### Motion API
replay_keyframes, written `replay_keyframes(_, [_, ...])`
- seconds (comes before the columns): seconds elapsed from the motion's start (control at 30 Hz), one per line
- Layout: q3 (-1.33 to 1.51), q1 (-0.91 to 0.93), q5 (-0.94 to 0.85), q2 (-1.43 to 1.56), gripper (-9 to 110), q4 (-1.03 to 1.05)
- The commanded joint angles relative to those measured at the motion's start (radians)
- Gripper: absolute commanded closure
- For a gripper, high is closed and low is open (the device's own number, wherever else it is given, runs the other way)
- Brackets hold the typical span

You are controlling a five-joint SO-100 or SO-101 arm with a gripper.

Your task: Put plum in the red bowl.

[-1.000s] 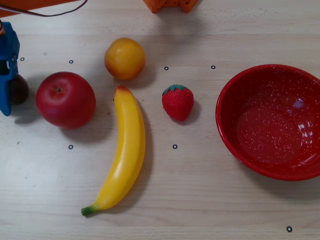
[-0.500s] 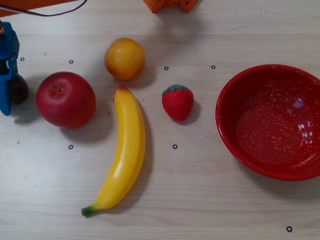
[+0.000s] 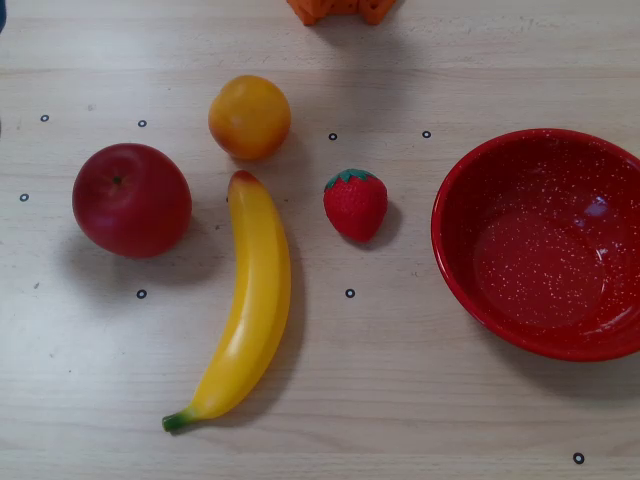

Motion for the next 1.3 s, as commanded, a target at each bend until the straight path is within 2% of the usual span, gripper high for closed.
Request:
replay_keyframes(0.0, [0.021,0.048,-0.051,0.216,101,-0.008])
replay_keyframes(0.47, [0.571,0.383,-0.285,0.77,101,-0.071])
replay_keyframes(0.97, [0.954,0.959,-0.755,1.218,101,-0.135])
replay_keyframes(1.1, [1.069,1.111,-0.804,1.232,101,-0.247])
replay_keyframes(1.27, [1.252,1.25,-0.759,1.169,101,-0.541])
